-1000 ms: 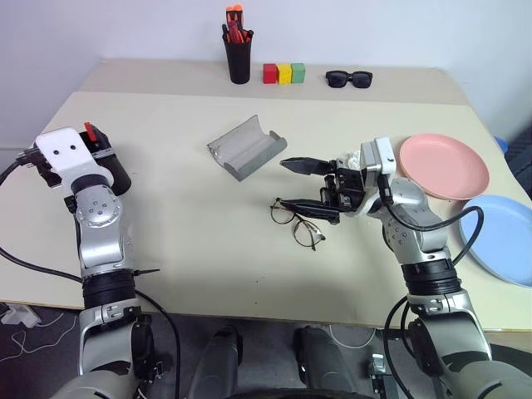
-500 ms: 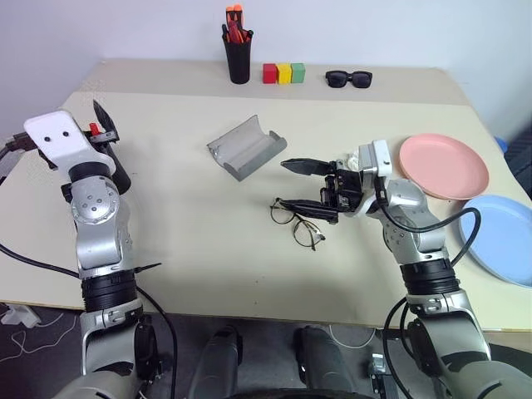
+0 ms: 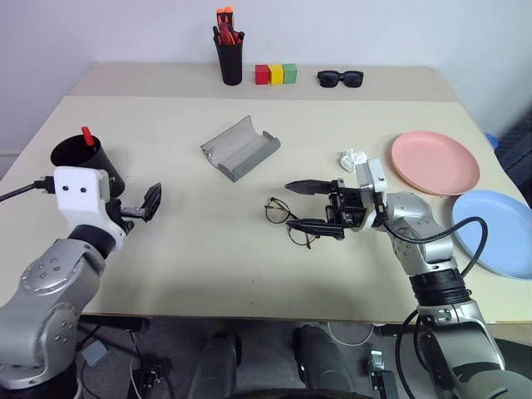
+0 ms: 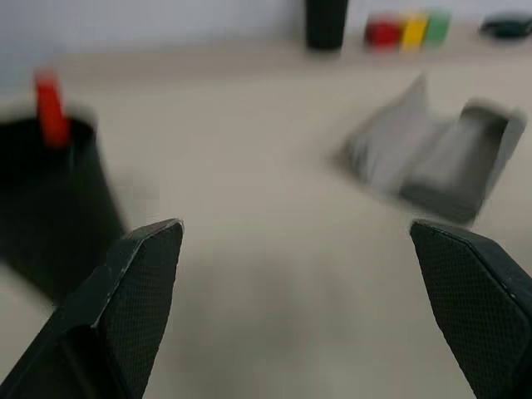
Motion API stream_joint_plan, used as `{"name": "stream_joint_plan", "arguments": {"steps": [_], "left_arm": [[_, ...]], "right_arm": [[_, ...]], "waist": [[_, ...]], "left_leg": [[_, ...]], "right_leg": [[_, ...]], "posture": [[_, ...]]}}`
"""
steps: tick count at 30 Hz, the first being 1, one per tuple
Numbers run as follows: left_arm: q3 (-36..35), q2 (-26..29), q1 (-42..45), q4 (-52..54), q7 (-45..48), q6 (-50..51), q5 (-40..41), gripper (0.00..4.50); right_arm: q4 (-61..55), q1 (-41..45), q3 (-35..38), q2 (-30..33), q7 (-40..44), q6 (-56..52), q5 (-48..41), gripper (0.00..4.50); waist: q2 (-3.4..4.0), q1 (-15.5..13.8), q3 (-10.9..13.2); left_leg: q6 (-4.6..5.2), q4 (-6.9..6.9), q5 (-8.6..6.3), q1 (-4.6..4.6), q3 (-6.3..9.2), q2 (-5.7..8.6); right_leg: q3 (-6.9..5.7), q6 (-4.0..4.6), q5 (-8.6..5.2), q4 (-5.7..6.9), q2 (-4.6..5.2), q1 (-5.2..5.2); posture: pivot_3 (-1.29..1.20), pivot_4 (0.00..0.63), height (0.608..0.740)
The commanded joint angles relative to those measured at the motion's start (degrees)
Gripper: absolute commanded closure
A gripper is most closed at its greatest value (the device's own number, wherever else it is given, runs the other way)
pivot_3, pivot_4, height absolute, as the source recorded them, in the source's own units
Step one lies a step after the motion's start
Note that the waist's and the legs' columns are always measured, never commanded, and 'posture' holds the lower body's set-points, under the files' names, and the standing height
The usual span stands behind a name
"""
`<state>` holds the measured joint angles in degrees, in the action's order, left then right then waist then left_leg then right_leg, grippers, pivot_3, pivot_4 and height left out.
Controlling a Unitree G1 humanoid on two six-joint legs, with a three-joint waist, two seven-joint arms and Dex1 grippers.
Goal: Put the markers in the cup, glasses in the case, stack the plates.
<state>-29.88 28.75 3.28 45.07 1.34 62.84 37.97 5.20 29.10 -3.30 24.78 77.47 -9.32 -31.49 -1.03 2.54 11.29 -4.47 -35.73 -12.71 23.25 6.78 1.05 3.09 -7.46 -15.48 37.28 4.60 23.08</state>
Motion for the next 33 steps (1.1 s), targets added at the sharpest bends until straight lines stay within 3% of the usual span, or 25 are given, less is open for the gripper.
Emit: {"name": "stream_joint_plan", "arguments": {"steps": [1, 4, 10, 16, 26, 29, 33], "left_arm": [[-8.2, 0.1, 4.2, 3.6, -4.8, 18.6, 2.1, 0.04], [-10.4, -0.4, 8.5, 0.8, -9.3, 28.7, -2.2, 0.04], [-13.3, -3.1, 11.2, -9.3, -20.8, 29.7, -2.9, 0.04], [-13.9, -2.8, 14.9, -17.8, -28.0, 29.7, -1.2, 0.04], [-7.4, 7.6, 25.1, -37.8, -29.0, 29.7, 4.0, 0.04], [-2.4, 12.7, 31.3, -49.1, -25.9, 29.7, 2.1, 0.04], [1.3, 14.3, 37.2, -60.9, -23.0, 29.7, -2.2, 0.04]], "right_arm": [[-2.2, 0.4, -0.2, -0.2, 0.1, 0.3, -0.1, 0.96], [-0.5, 0.6, -0.5, -0.9, 0.9, 1.1, 0.1, 0.96], [8.8, 2.6, -0.4, -2.7, 5.0, 6.3, 1.7, 0.96], [10.5, 2.1, -0.1, -3.4, 6.2, 8.8, 2.2, 0.96], [6.5, -0.8, 1.1, -1.5, 4.4, 8.2, 1.6, 0.96], [3.0, -2.5, 1.5, -0.4, 2.6, 6.8, 1.2, 0.96], [-0.3, -4.0, 2.3, 0.6, 0.7, 5.0, 0.7, 0.96]], "waist": [[0.0, 0.0, 0.0], [-0.02, 0.0, 0.0], [-0.04, 0.0, 0.0], [-0.06, -0.1, 0.0], [-0.07, 0.0, 0.0], [-0.08, -0.1, 0.0], [-0.07, 0.0, 0.0]], "left_leg": [[0.0, 0.0, 0.0, 0.0, 0.0, 0.0], [0.0, -0.03, 0.0, -0.01, 0.03, 0.01], [-0.01, 0.01, 0.0, -0.1, 0.03, 0.01], [-0.03, 0.01, 0.0, -0.08, 0.04, 0.03], [-0.06, 0.05, 0.01, -0.08, 0.05, 0.03], [-0.07, 0.08, 0.02, -0.08, 0.05, 0.03], [-0.09, 0.08, 0.03, -0.04, 0.07, 0.05]], "right_leg": [[0.0, 0.0, 0.0, 0.0, 0.0, 0.0], [-0.03, -0.01, 0.0, 0.02, -0.02, -0.03], [-0.03, 0.0, 0.01, -0.02, 0.0, -0.1], [-0.03, -0.01, 0.01, -0.04, 0.03, -0.11], [-0.04, -0.01, 0.01, -0.02, 0.02, -0.07], [-0.05, -0.01, 0.01, 0.0, 0.02, -0.05], [-0.06, -0.02, 0.01, -0.02, 0.02, -0.02]], "posture": [[0.0, 0.15, 0.74], [0.0, 0.15, 0.74], [0.0, 0.15, 0.74], [0.0, 0.15, 0.74], [0.0, 0.15, 0.74], [0.0, 0.15, 0.74], [0.0, 0.15, 0.74]]}}
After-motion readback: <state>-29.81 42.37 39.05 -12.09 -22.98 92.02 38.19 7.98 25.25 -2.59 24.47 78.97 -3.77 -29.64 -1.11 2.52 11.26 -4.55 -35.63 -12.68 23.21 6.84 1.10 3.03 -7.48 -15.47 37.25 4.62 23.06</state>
